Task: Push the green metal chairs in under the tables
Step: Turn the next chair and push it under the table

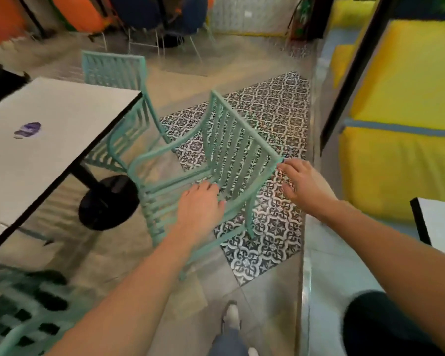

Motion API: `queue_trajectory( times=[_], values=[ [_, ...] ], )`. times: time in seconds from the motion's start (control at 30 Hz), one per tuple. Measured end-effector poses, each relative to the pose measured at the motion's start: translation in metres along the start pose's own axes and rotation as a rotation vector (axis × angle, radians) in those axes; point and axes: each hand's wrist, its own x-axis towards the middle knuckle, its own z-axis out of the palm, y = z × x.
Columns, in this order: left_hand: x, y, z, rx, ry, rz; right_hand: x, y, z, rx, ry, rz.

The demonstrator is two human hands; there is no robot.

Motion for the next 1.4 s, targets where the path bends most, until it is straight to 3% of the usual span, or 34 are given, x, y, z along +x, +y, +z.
queue_trajectory(
  times=[0.33, 0.63, 0.8, 1.0, 1.4],
  values=[
    [0.200, 0.055, 0.010, -0.005, -0.034, -0.054, 0.166, 0.087, -0.005, -0.041, -0.020, -0.182],
    [0.325, 0.058, 0.028, 0.025, -0.310, -0.228, 0.285, 0.140, -0.003, -0.040, -0.119, -0.305],
    [0.375, 0.062, 0.045, 0.030, -0.407, -0.348, 0.379, 0.148, 0.006, -0.089, -0.148, -0.506],
    [0.422, 0.064, 0.065, 0.019, -0.430, -0.592, 0.474, 0.143, 0.042, -0.137, -0.268, -0.918],
    [0.444, 0.082, 0.077, -0.126, -0.442, -0.982, 0.550, 0.117, 0.073, -0.175, -0.518, -1.373]
  ],
)
